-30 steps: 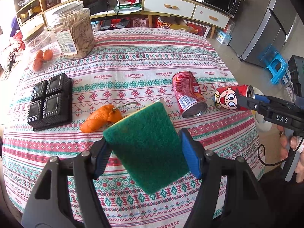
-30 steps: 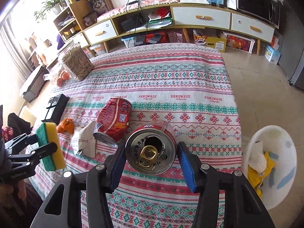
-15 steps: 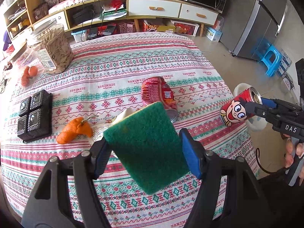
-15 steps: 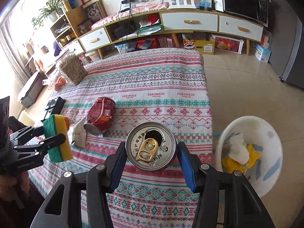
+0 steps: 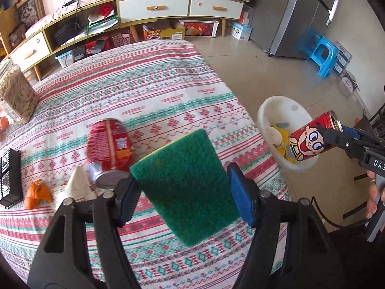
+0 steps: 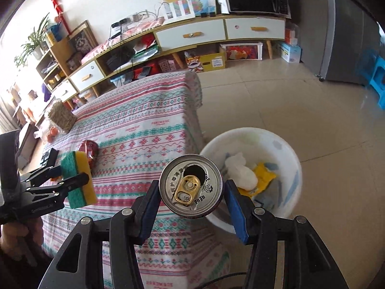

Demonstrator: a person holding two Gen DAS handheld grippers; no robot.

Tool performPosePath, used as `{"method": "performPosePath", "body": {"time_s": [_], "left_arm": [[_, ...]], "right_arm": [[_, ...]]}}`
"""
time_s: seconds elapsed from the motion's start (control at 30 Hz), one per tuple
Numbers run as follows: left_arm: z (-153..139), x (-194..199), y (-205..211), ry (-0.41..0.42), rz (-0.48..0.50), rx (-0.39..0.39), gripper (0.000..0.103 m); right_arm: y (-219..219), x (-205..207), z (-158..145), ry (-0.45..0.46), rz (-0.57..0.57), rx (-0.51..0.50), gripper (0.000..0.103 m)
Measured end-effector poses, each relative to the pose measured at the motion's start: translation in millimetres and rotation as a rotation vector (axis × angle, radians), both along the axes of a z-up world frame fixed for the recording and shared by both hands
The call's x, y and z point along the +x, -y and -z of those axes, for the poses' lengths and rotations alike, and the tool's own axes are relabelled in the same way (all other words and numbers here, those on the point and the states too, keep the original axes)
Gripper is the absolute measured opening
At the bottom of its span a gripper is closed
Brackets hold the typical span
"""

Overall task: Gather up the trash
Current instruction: 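Carry the sponge with the left tool while the right tool carries the red can over the bin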

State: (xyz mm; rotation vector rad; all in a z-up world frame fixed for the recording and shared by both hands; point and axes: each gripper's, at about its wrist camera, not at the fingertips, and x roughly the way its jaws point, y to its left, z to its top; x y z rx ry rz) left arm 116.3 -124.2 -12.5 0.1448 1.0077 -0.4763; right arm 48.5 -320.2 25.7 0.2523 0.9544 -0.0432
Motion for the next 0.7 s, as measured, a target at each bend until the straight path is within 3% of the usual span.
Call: {"method": "performPosePath", "body": {"time_s": [0.37, 0.7], "left_arm": [[-2.1, 0.4, 107.8, 0.022, 0.146, -0.032, 0.07], [9.7, 11.0, 163.8, 0.037, 0.222, -0.044, 0.072]], "right_arm": [[80.4, -42.8, 3.3, -0.004, 0.166, 0.013, 0.054], [99.8, -50.6, 1.4, 0.005, 0.2, 0.022, 0.054]]}}
